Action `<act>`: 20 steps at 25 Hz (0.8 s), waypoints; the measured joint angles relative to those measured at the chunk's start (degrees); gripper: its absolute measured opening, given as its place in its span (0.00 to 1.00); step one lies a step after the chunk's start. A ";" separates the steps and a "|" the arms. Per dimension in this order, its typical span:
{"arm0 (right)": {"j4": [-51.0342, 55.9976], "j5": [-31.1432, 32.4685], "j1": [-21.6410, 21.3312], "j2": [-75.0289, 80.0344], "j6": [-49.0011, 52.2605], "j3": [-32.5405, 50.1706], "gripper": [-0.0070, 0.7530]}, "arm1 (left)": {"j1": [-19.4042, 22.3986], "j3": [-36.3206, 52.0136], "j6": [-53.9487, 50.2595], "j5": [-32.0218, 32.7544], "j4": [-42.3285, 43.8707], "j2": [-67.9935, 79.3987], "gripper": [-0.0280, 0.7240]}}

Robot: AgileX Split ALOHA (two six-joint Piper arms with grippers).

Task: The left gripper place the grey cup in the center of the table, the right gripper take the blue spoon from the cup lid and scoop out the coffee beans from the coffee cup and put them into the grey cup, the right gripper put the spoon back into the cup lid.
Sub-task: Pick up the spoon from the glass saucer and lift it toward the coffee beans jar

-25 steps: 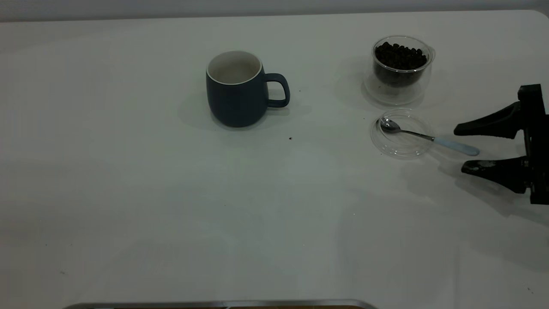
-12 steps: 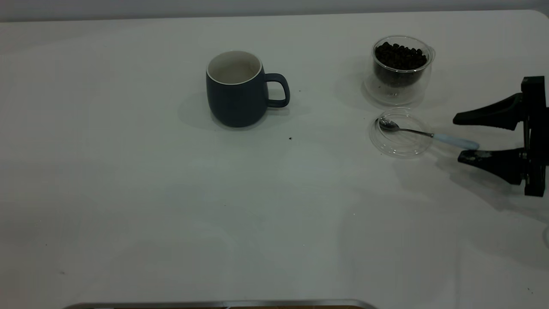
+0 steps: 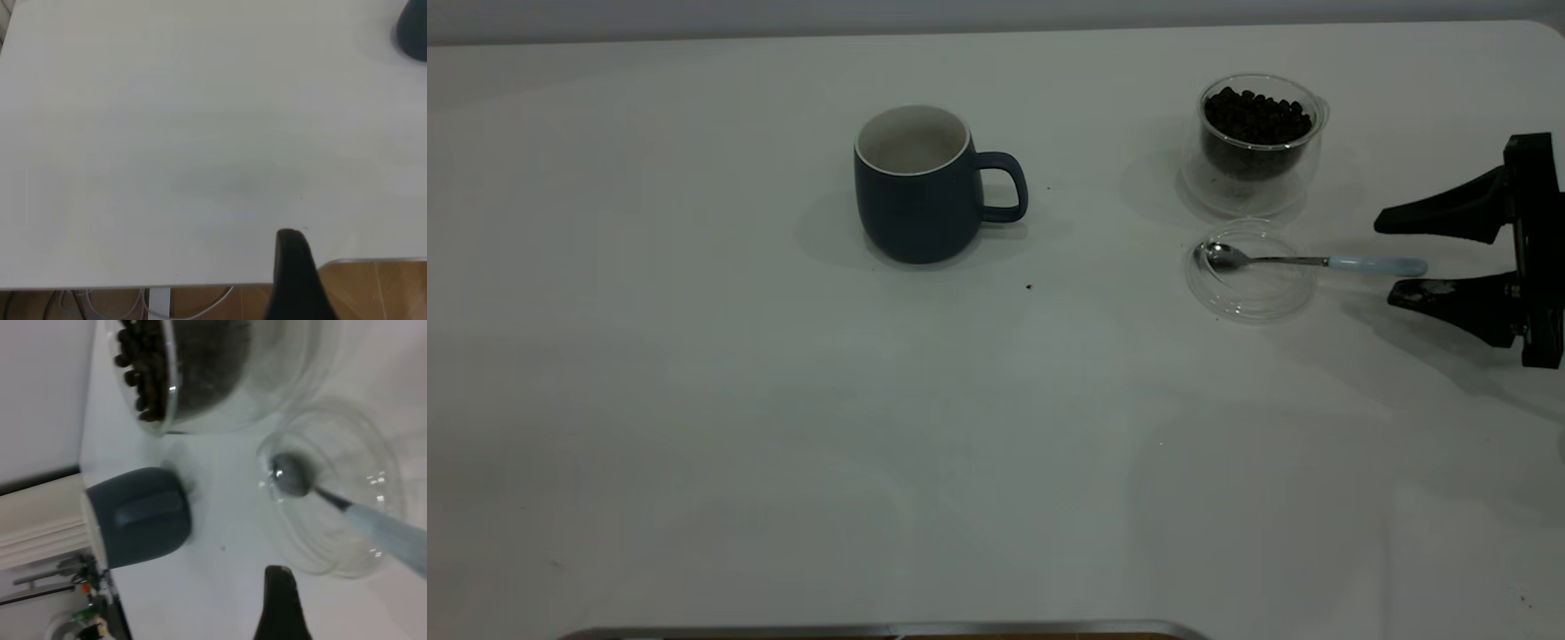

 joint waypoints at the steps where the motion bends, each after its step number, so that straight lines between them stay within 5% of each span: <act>1: 0.00 -0.71 0.00 -0.01 -0.06 -0.13 0.78 | 0.00 0.00 0.00 0.00 0.00 0.00 0.77; 20: -6.04 -5.64 2.28 0.79 -2.14 -7.79 0.78 | 0.00 0.00 0.00 0.00 0.00 0.00 0.77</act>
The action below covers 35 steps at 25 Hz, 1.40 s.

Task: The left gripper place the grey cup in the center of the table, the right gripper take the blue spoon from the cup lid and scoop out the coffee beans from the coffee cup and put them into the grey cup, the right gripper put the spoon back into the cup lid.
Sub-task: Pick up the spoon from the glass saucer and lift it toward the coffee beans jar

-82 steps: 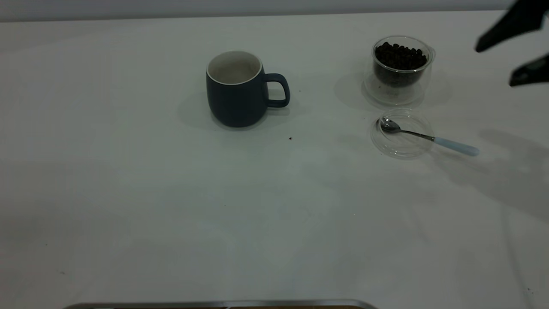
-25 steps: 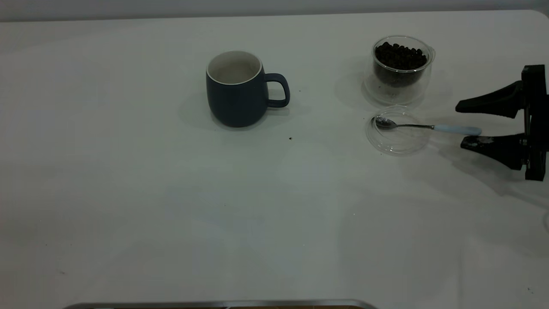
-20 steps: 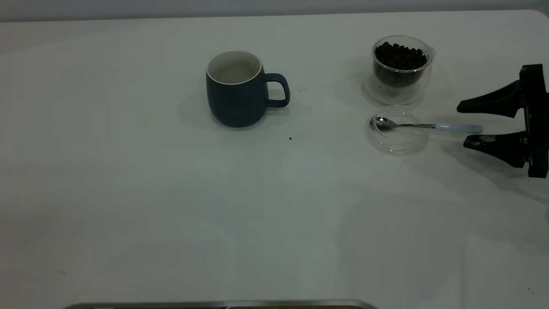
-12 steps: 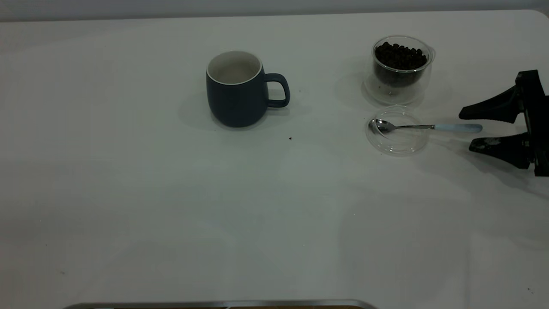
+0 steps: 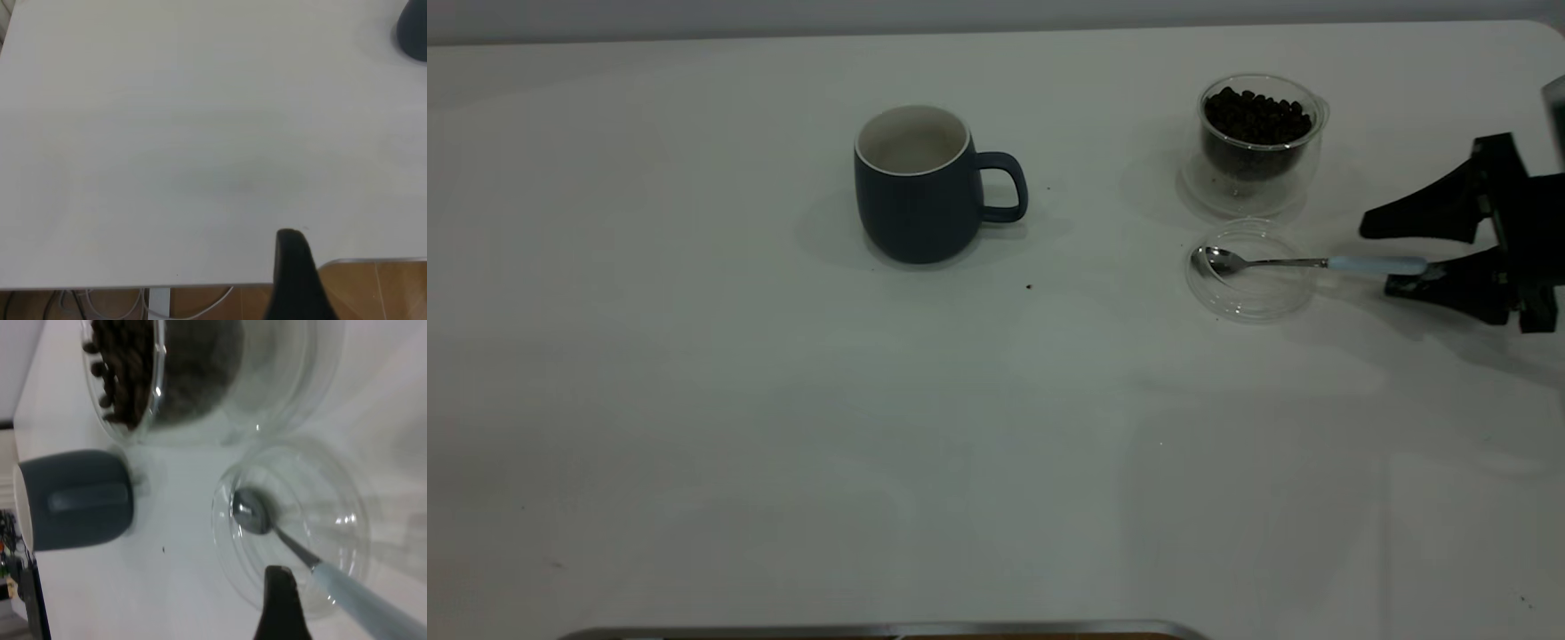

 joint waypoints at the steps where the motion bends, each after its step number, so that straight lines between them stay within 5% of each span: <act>1: -0.04 0.00 0.44 0.24 0.13 0.00 0.78 | 0.00 0.00 0.00 0.00 0.00 0.00 0.77; 10: 1.56 0.13 2.15 1.05 -0.61 -0.04 0.75 | 0.00 0.00 0.00 0.00 0.00 0.00 0.77; 27: -0.82 3.05 1.66 1.23 -2.77 -0.31 0.16 | 0.00 0.00 0.00 0.00 0.00 0.00 0.77; 35: -8.59 1.28 -0.19 -2.20 0.30 -0.37 0.15 | 0.00 0.00 0.00 0.00 0.00 0.00 0.77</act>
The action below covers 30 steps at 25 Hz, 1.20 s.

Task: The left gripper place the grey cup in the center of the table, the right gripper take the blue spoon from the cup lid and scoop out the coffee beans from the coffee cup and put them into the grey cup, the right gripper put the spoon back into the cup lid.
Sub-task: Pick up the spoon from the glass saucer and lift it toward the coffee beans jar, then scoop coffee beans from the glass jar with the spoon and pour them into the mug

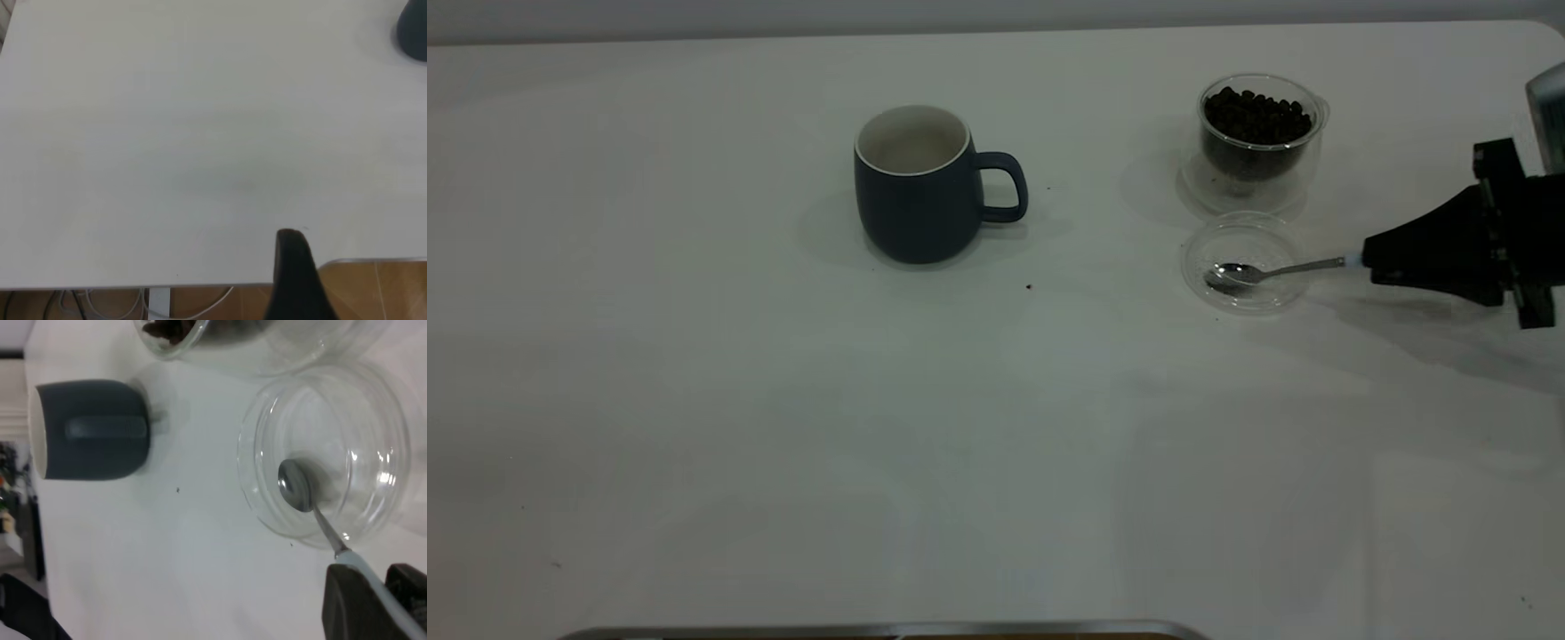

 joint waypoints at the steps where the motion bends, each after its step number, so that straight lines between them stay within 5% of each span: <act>1: -1.07 -0.90 0.00 -1.12 0.95 0.00 0.15 | 0.00 0.00 0.00 0.00 0.00 0.00 0.77; 18: -10.03 -3.87 0.16 -20.56 11.58 1.20 0.15 | 0.00 0.00 0.00 0.00 0.00 0.00 0.77; 30: -9.42 -20.86 9.03 -24.37 8.87 -6.14 0.15 | 0.00 0.00 0.00 0.00 0.00 0.00 0.77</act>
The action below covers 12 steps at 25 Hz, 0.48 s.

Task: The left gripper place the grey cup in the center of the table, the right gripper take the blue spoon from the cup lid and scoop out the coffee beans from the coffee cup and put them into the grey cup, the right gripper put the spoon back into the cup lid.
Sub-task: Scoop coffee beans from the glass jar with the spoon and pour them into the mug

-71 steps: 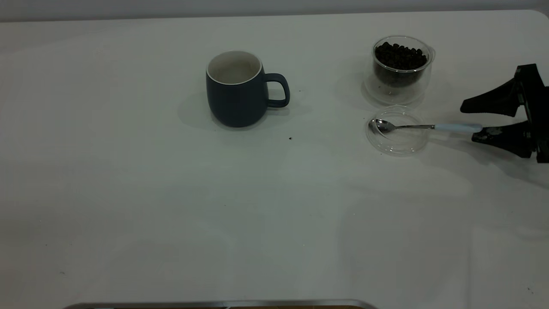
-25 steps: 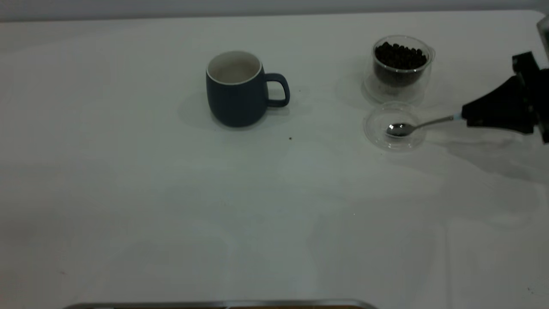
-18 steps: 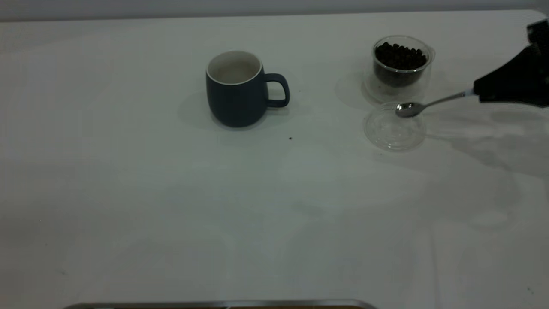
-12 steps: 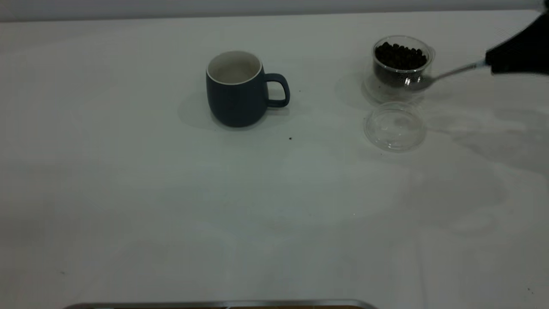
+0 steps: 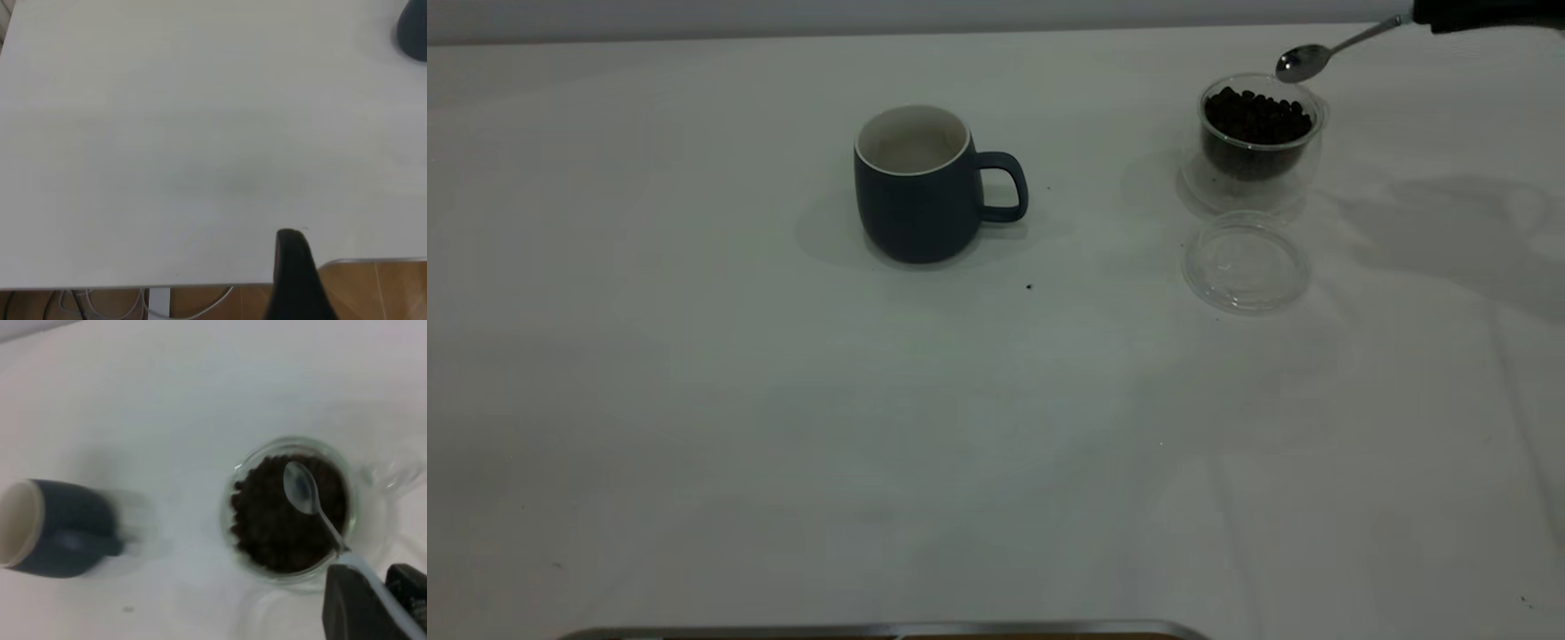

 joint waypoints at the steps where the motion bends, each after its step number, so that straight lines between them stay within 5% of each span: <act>1: -0.78 -1.45 0.81 0.00 -0.30 -0.26 0.15 | 0.00 0.00 0.00 0.00 0.00 0.00 0.77; 7: -3.93 -9.67 4.45 0.12 -1.94 -0.44 0.15 | 0.00 0.00 0.00 0.00 0.00 0.00 0.77; 12: -3.93 -10.38 5.39 1.81 -2.64 -0.55 0.15 | 0.00 0.00 0.00 0.00 0.00 0.00 0.77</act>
